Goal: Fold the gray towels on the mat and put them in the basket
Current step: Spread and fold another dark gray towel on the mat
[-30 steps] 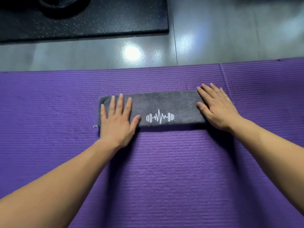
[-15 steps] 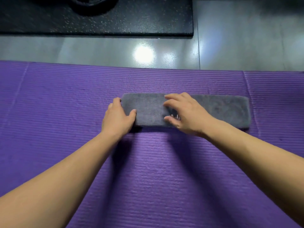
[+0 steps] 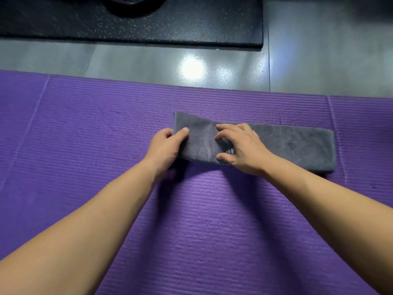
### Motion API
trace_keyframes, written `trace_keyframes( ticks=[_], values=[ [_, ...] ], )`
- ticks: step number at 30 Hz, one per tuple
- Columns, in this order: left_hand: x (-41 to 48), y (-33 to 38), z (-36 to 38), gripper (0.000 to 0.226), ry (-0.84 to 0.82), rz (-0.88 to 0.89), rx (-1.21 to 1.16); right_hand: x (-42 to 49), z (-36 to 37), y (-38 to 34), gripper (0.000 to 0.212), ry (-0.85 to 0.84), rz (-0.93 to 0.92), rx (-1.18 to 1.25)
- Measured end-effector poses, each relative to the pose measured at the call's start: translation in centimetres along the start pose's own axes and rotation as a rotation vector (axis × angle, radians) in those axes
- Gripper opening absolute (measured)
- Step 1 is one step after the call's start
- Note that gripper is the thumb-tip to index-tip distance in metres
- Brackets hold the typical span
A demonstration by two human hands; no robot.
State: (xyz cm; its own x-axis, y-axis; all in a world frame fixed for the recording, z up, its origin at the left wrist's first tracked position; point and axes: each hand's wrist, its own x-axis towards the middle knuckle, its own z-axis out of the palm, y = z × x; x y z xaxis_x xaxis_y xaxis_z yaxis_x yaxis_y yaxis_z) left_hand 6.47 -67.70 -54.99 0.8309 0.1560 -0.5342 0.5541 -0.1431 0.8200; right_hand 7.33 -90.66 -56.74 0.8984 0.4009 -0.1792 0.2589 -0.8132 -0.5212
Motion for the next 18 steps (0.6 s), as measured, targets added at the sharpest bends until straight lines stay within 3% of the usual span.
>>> trace_keyframes(
  ticks=[3,6,9,11,15,18],
  values=[
    [-1.6,0.8,0.9,0.043,-0.078,0.108,-0.166,-0.1,-0.3,0.4,0.051,-0.036,0.034,0.108],
    [-3.7,1.4,2.3,0.036,-0.206,0.3,-0.2,-0.9,-1.7,0.1,0.042,-0.021,0.11,0.633],
    [-4.3,0.9,4.2,0.04,-0.323,0.576,0.279,-2.9,-4.1,-0.3,0.029,0.072,0.184,1.073],
    [-4.3,0.5,5.8,0.063,-0.393,0.608,0.568,-4.2,-5.3,0.2,0.032,0.174,0.23,1.197],
    [-5.2,0.4,9.7,0.079,-0.45,0.738,0.962,-7.2,-5.8,2.6,0.048,0.313,0.336,1.07],
    [-5.6,-0.2,12.2,0.085,-0.442,0.759,1.158,-9.2,-5.1,4.6,0.067,0.335,0.334,0.743]
  ],
)
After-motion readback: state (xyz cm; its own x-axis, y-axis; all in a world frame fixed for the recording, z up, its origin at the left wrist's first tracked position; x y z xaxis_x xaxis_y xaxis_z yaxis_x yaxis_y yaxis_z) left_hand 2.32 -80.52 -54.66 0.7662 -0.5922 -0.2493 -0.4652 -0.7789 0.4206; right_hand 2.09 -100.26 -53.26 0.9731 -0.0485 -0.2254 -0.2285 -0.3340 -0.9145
